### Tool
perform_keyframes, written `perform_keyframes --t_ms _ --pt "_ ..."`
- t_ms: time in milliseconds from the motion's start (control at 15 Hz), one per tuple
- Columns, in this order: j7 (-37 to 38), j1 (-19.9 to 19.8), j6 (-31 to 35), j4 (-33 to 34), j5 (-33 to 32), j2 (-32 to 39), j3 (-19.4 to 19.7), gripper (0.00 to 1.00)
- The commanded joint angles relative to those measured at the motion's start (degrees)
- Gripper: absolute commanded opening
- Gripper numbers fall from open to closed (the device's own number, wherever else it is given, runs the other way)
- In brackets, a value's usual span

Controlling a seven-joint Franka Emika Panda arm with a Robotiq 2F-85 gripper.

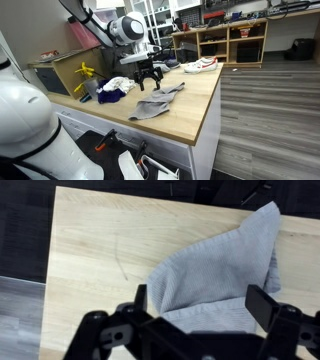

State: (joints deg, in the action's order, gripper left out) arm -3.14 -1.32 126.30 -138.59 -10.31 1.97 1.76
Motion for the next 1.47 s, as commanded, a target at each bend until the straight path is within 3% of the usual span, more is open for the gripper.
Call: perform_keyframes --t_ms 0,1000,1067,1133,1267,1400 --pt "5.2 -0.6 4.2 1.7 -3.0 3.5 0.8 1.0" --pt "14.2 0.2 13.1 10.8 -2.9 18.9 4.4 1.0" --pt "14.4 0.2 13.4 11.5 -2.7 19.8 4.4 0.97" --pt "14.4 0.4 13.6 12.1 -2.7 20.4 4.4 0.74" --pt "14.6 0.7 13.9 12.8 -2.7 21.3 4.5 0.68" --pt "14.8 0.8 14.1 13.1 -2.3 21.7 4.5 0.51"
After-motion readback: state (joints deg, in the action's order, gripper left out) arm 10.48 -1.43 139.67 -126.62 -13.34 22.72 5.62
